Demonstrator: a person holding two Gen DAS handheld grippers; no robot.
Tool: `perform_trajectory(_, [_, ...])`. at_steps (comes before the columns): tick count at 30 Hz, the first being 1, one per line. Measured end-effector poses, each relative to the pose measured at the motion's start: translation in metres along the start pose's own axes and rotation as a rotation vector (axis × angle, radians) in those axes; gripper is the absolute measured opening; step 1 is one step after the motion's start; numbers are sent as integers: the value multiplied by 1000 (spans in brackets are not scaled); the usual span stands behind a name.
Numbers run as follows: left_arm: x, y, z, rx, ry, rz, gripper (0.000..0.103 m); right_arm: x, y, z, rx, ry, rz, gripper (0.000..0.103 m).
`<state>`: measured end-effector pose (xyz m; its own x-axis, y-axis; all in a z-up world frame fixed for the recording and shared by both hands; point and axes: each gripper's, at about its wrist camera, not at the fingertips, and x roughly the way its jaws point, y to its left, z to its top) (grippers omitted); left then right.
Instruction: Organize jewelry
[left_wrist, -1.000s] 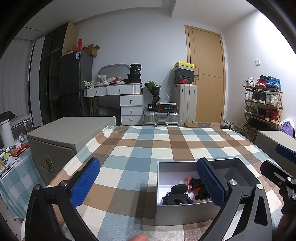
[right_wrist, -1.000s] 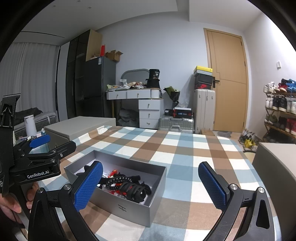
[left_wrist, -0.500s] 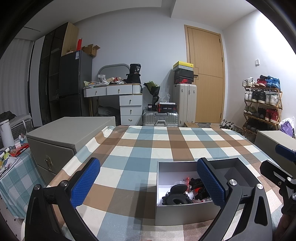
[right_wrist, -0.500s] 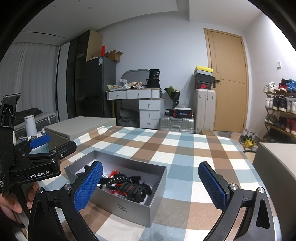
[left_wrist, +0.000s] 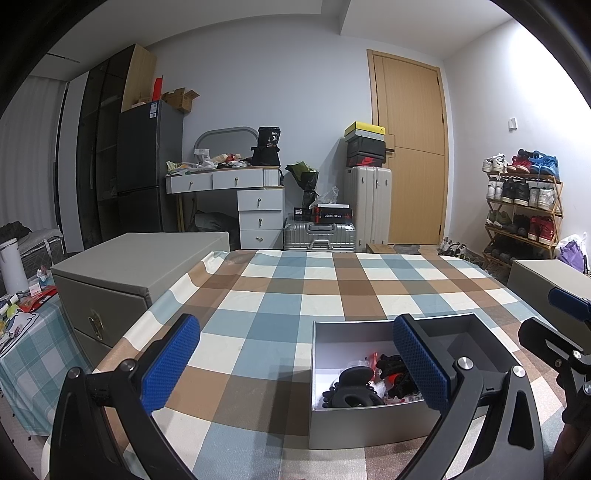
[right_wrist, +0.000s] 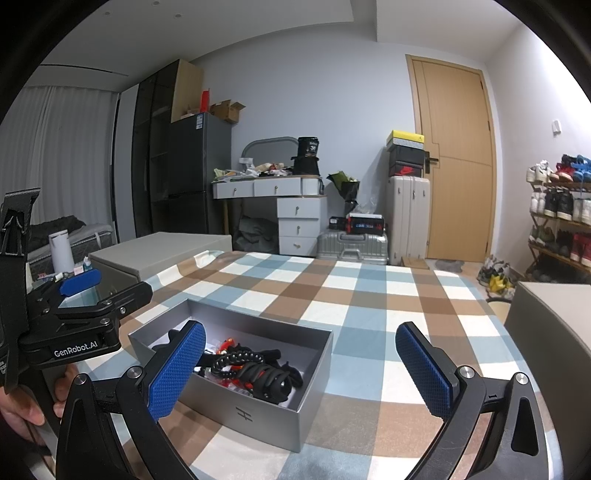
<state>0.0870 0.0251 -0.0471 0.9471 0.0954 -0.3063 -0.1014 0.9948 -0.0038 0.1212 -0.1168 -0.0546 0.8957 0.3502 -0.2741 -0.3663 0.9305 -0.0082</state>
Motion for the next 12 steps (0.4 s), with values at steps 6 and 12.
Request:
perform_trajectory(6, [0, 0, 0, 0, 0, 0, 102, 0, 0, 0, 0, 0, 0, 103])
perform_trajectory(12, [-2, -2, 1, 1, 1, -2, 102, 0, 0, 0, 1, 0, 0, 103])
